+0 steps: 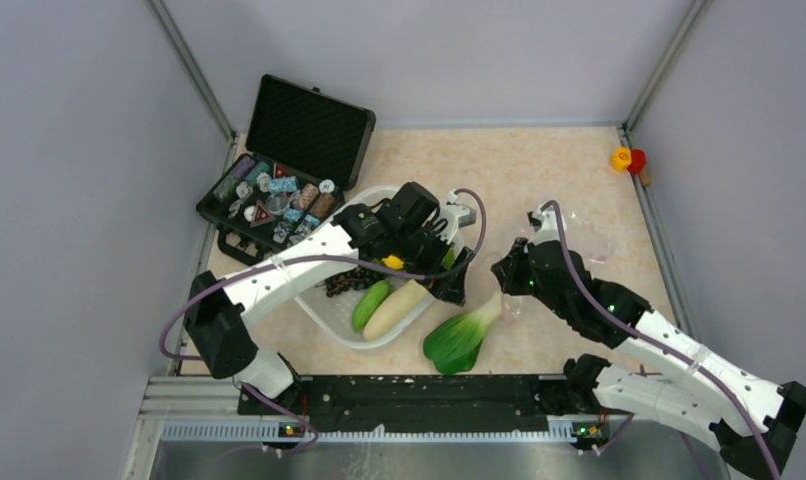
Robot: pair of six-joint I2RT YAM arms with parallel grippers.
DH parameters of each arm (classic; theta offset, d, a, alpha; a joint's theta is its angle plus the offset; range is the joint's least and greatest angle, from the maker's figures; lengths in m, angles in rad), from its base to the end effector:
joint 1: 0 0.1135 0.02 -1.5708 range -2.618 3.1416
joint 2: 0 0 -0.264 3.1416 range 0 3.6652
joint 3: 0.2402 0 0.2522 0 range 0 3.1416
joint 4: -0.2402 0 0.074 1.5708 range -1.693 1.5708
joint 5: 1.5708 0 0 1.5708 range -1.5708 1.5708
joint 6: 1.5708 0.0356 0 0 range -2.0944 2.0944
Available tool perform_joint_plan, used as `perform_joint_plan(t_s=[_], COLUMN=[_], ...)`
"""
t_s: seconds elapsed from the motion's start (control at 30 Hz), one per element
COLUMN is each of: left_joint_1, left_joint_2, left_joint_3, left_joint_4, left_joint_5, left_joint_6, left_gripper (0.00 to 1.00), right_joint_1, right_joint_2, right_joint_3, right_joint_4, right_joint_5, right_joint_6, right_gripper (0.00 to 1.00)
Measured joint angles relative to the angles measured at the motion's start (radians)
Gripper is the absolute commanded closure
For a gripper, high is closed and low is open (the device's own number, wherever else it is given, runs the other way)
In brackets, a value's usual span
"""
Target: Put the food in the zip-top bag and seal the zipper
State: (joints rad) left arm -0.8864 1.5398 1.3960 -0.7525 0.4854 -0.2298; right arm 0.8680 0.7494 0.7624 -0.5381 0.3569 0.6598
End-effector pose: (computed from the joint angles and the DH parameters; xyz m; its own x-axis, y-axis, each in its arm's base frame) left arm 0.1950 -0.2652 0.3193 -0.6788 0.5133 -0.5251 0.7342 0.4625 -0.4971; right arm 0.1153 0.1169 0.3027 -0.5745 0.2104 -0.7910 -0.2119 0.8952 0.3920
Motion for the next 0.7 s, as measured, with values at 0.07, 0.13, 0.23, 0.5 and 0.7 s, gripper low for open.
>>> perform_joint_plan(t_s=[0.07, 0.13, 0.23, 0.5, 0.7], left_joint_1=[-0.004, -0.011, -0.024, -0.176, -0.344], left_joint_2=[-0.003, -0.023, -0.079, -0.205, -0.237], left_joint_3=[-0.019, -0.055, -0.117, -0.234, -0.413], left_joint_4=[0.010, 0.029, 0.063, 0.164, 0.326], left_joint_5=[-0.003, -0.010, -0.029, -0.114, -0.352], left_joint_6=[0.000, 0.000, -0.004, -0.015, -0.091], left_gripper=[0.03, 0.03, 0.03, 0.03, 0.01], right_joint_1=[0.000, 0.000, 0.000, 0.000, 0.000], right_joint_2=[0.013, 0.032, 0.061, 0.064, 0.037], right_joint_3=[0.006, 0.014, 0.019, -0.023, -0.075], right_joint_4=[-0.002, -0.012, -0.036, -0.058, -0.064], right_joint_5=[0.005, 0.009, 0.009, -0.024, -0.037], right_joint_6=[-0.002, -0.006, -0.014, -0.010, 0.015], right_gripper=[1.00, 1.00, 1.00, 1.00, 1.00])
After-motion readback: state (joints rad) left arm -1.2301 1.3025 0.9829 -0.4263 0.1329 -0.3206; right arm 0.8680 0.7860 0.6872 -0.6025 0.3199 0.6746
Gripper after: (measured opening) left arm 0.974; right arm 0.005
